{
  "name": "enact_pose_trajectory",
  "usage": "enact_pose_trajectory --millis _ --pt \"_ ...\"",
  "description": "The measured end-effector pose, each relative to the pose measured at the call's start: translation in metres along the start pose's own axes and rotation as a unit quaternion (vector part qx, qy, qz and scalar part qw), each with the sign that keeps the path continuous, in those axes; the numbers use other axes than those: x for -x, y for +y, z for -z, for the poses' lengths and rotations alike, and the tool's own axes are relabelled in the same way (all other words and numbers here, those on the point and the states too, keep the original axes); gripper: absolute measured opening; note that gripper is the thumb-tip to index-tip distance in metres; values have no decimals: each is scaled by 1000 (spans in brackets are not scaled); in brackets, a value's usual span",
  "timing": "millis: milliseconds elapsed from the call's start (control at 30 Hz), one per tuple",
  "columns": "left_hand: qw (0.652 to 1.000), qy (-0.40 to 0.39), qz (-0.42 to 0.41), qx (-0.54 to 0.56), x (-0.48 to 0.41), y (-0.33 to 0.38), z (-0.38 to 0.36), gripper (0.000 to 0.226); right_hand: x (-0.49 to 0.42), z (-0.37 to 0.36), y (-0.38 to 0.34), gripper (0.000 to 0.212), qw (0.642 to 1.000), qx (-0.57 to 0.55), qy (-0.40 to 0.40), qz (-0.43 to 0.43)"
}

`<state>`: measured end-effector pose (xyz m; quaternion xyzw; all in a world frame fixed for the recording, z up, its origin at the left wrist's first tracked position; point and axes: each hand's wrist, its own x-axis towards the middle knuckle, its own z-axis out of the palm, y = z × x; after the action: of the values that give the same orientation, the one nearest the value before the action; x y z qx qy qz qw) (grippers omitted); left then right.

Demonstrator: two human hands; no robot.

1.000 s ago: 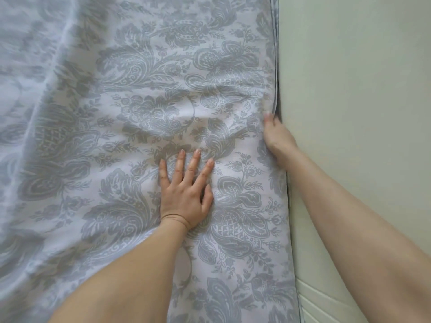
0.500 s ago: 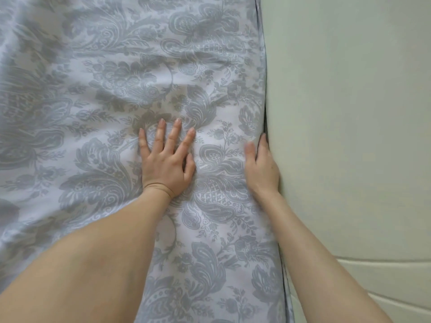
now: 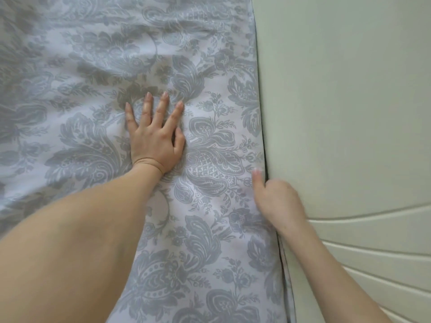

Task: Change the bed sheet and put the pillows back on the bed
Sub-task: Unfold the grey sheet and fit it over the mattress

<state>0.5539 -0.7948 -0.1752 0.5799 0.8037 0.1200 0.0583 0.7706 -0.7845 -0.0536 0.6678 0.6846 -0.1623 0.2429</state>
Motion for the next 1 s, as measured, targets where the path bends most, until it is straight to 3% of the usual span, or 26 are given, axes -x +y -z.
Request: enact_pose_trajectory --millis 133,200,367,500,767,1000 --pt "1000 1 -6 4 -2 0 0 51 -86 82 -63 41 979 -28 191 66" --pt "1000 8 -9 4 -1 -1 -1 51 -137 106 -104 27 962 -42 235 132" --pt "999 35 -11 5 -2 -2 -2 52 -235 142 -156 56 959 -1 199 202" --pt "999 42 -8 1 -3 -2 -3 53 -283 167 -182 58 955 12 194 223" --pt "998 58 -9 10 -4 -3 -2 53 -345 185 -207 63 975 -27 121 185" --pt "999 52 -10 6 -5 -3 0 53 -305 160 -182 64 980 -118 104 120"
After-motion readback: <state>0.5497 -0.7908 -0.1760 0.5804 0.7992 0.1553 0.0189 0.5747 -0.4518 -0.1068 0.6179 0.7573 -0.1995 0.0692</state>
